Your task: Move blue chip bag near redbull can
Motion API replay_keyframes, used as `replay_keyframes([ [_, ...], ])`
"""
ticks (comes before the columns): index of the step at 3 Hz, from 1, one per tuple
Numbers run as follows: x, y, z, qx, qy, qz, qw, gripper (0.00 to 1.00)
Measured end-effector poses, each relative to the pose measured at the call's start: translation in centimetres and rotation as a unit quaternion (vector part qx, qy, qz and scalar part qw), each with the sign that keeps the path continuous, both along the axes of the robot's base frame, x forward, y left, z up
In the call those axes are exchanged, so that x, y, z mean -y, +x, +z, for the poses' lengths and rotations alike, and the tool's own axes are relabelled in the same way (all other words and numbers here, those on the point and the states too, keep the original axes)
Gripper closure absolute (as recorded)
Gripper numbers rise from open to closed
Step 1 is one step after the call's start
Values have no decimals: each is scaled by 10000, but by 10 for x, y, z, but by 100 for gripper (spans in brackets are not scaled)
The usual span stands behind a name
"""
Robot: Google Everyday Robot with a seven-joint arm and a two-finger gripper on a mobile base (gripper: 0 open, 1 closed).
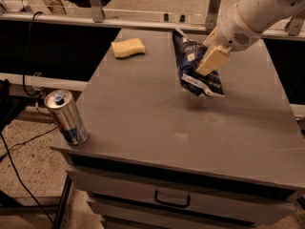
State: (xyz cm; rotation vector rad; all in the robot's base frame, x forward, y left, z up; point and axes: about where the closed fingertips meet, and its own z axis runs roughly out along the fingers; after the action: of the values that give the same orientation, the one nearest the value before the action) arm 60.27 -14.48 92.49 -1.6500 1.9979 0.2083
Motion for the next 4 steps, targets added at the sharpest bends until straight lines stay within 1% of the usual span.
replay_keyframes([
  [1, -48, -3, -12, -305, -49, 583, 9978, 100],
  [2, -73, -15, -30, -707, -204, 802, 9941, 100],
  [3, -73, -15, -30, -707, -204, 802, 9941, 100],
  [4, -79, -16, -32, -738, -191, 871, 9933, 100],
])
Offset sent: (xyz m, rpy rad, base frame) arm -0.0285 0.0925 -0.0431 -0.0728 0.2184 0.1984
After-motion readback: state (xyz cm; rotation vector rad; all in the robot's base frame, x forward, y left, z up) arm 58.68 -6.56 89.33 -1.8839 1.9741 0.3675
